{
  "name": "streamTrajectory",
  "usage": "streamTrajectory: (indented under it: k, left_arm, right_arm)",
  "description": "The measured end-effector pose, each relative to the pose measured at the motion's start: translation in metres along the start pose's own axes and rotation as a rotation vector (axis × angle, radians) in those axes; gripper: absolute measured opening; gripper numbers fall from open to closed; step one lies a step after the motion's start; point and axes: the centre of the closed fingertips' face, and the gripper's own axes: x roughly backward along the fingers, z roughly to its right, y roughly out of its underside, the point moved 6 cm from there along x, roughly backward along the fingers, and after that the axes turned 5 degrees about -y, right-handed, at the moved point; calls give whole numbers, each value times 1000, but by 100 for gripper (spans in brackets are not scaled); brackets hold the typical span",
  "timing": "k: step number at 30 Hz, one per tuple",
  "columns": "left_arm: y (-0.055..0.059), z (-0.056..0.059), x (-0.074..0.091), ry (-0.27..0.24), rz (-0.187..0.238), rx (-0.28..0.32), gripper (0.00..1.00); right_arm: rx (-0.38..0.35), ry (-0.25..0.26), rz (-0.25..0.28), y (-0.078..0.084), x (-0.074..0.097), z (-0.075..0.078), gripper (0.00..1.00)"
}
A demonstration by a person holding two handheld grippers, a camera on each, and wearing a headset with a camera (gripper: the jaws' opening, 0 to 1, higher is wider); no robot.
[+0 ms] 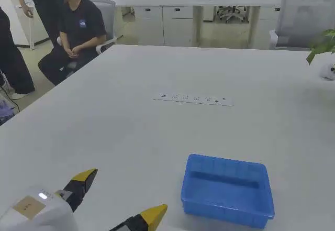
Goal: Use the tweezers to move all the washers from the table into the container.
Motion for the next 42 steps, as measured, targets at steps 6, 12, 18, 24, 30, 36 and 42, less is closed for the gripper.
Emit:
streamTrajectory:
  k: [6,12,18,24,30,36,42]
  left_arm:
    - [-1,0,1,-1,4,0,86]
    - [-1,0,1,2,7,11,86]
    - [-1,0,1,3,4,17,86]
    - [-1,0,1,2,4,5,86]
    - [-1,1,1,5,8,15,86]
    - [-2,3,1,19,7,5,85]
    - [-3,6,0,30,7,-11,85]
  right_arm:
    - [4,5,0,0,1,0,84]
    - [-1,3,-1,1,1,0,83]
    - [5,-4,-6,1,1,-1,82]
    - [-3,-5,-8,1,0,-1,82]
    - [9,-7,-13,2,0,0,81]
    - [6,3,-11,4,2,5,81]
    - [21,1,-28,5,1,4,80]
